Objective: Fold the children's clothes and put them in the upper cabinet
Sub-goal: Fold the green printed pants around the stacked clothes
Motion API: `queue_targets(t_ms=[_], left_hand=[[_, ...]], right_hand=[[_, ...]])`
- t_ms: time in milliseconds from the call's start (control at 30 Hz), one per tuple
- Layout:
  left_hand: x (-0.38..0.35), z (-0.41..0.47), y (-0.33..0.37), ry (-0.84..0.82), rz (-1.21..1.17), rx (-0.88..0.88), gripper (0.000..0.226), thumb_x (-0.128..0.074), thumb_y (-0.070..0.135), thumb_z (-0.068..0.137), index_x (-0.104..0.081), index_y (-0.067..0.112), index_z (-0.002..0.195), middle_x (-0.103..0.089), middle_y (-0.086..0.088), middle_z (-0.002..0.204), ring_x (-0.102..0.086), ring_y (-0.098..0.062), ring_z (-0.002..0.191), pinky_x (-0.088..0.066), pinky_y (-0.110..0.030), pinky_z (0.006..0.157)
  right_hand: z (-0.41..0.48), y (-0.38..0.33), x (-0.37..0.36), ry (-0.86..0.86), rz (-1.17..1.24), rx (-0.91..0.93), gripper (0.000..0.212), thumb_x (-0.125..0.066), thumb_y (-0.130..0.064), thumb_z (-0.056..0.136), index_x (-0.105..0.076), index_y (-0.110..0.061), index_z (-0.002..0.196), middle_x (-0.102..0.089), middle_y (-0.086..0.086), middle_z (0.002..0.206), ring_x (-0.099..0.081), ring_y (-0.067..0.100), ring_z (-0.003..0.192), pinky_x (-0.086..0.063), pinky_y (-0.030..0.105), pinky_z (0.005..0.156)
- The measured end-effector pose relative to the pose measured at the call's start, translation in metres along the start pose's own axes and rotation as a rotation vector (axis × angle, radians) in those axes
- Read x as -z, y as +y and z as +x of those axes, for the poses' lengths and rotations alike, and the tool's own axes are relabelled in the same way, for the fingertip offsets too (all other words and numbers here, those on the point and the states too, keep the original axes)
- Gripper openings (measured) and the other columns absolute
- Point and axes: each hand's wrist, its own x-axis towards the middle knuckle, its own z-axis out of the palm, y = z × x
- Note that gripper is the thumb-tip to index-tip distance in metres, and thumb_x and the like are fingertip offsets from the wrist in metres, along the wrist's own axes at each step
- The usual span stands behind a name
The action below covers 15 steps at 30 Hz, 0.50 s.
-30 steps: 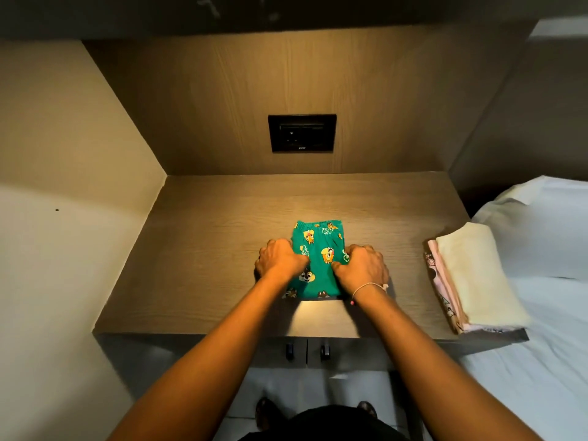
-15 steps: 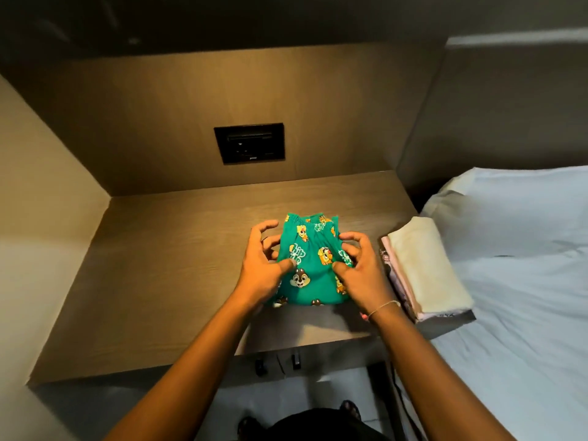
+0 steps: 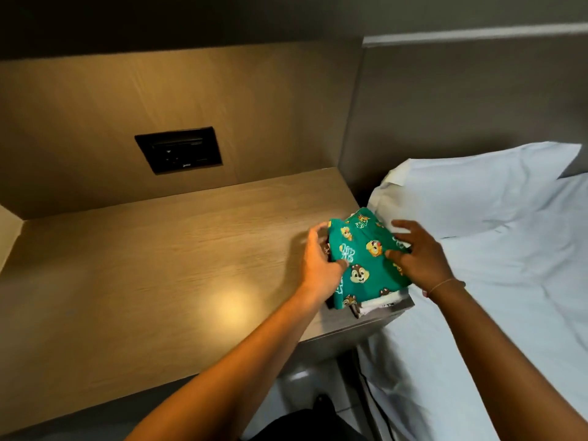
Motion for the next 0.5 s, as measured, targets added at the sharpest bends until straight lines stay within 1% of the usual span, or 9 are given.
queue_targets(t_ms=[33, 67, 100, 133, 167, 233, 267, 367, 500], left_hand=[[0.002, 0.001, -0.009, 0.023, 0.191, -0.044, 0.076, -0.074, -0.001, 0.079, -0.037, 0.025, 0.14, -0.045, -0.003, 0.142, -0.047, -0.023, 0.13, -0.05, -0.041, 0.1], [0.007, 0.001, -0.018, 0.021, 0.43, -0.128, 0.081, -0.076, 0.014, 0.08, -0.03, 0.025, 0.146, -0.034, -0.003, 0.152, -0.034, -0.024, 0.14, -0.037, -0.045, 0.111], [0.014, 0.002, -0.028, -0.016, 0.659, -0.245, 0.087, -0.074, 0.032, 0.082, -0.022, 0.026, 0.151, -0.018, -0.002, 0.16, -0.017, -0.023, 0.147, -0.021, -0.046, 0.117], [0.021, 0.004, -0.035, -0.076, 0.834, -0.366, 0.091, -0.065, 0.05, 0.084, -0.013, 0.027, 0.154, -0.003, 0.002, 0.164, 0.0, -0.02, 0.15, -0.008, -0.046, 0.117], [0.025, 0.007, -0.039, -0.148, 0.962, -0.452, 0.091, -0.053, 0.062, 0.086, -0.004, 0.028, 0.155, 0.008, 0.004, 0.163, 0.012, -0.017, 0.149, -0.001, -0.047, 0.116], [0.027, 0.016, -0.044, -0.286, 1.138, -0.511, 0.088, -0.033, 0.071, 0.089, 0.006, 0.027, 0.154, 0.019, 0.005, 0.16, 0.023, -0.016, 0.146, 0.004, -0.05, 0.119], [0.025, 0.021, -0.047, -0.337, 1.208, -0.505, 0.086, -0.028, 0.072, 0.091, 0.009, 0.026, 0.154, 0.021, 0.004, 0.159, 0.026, -0.017, 0.145, 0.004, -0.051, 0.12], [0.018, 0.034, -0.053, -0.4, 1.322, -0.495, 0.083, -0.02, 0.07, 0.093, 0.011, 0.022, 0.153, 0.02, 0.003, 0.16, 0.028, -0.017, 0.144, 0.001, -0.053, 0.12], [0.013, 0.04, -0.065, -0.398, 1.342, -0.516, 0.081, -0.014, 0.071, 0.093, 0.014, 0.024, 0.152, 0.021, 0.003, 0.161, 0.028, -0.016, 0.145, 0.001, -0.051, 0.121]], right_hand=[[0.0, 0.009, -0.004, -0.026, -0.091, -0.025, 0.055, -0.071, -0.019, 0.086, -0.045, -0.027, 0.134, -0.057, 0.005, 0.137, -0.059, 0.031, 0.118, -0.051, 0.049, 0.096], [-0.003, 0.017, -0.007, -0.026, -0.18, -0.026, 0.056, -0.069, -0.026, 0.087, -0.044, -0.026, 0.137, -0.057, 0.006, 0.138, -0.058, 0.032, 0.119, -0.05, 0.049, 0.097], [-0.005, 0.023, -0.008, 0.006, -0.243, 0.011, 0.057, -0.067, -0.032, 0.088, -0.042, -0.027, 0.139, -0.056, 0.006, 0.138, -0.056, 0.032, 0.12, -0.05, 0.048, 0.097], [-0.006, 0.026, -0.007, 0.045, -0.268, 0.09, 0.057, -0.064, -0.036, 0.089, -0.04, -0.029, 0.14, -0.054, 0.007, 0.139, -0.054, 0.031, 0.122, -0.048, 0.047, 0.097], [-0.005, 0.027, -0.006, 0.067, -0.276, 0.196, 0.056, -0.06, -0.039, 0.091, -0.038, -0.03, 0.141, -0.051, 0.006, 0.142, -0.049, 0.029, 0.126, -0.045, 0.045, 0.099], [0.001, 0.027, -0.006, 0.008, -0.349, 0.357, 0.055, -0.049, -0.044, 0.096, -0.031, -0.03, 0.147, -0.036, 0.001, 0.154, -0.035, 0.025, 0.138, -0.036, 0.043, 0.107], [0.005, 0.026, -0.01, -0.057, -0.422, 0.383, 0.057, -0.041, -0.046, 0.098, -0.024, -0.029, 0.15, -0.025, -0.001, 0.159, -0.026, 0.023, 0.144, -0.031, 0.044, 0.113], [0.008, 0.037, -0.026, -0.234, -0.547, 0.256, 0.06, -0.022, -0.049, 0.1, 0.0, -0.032, 0.153, 0.0, -0.003, 0.163, -0.003, 0.023, 0.15, -0.013, 0.05, 0.12], [0.007, 0.054, -0.034, -0.245, -0.358, 0.191, 0.056, -0.009, -0.056, 0.093, 0.012, -0.044, 0.143, 0.004, -0.006, 0.163, 0.005, 0.02, 0.15, -0.003, 0.05, 0.121]])
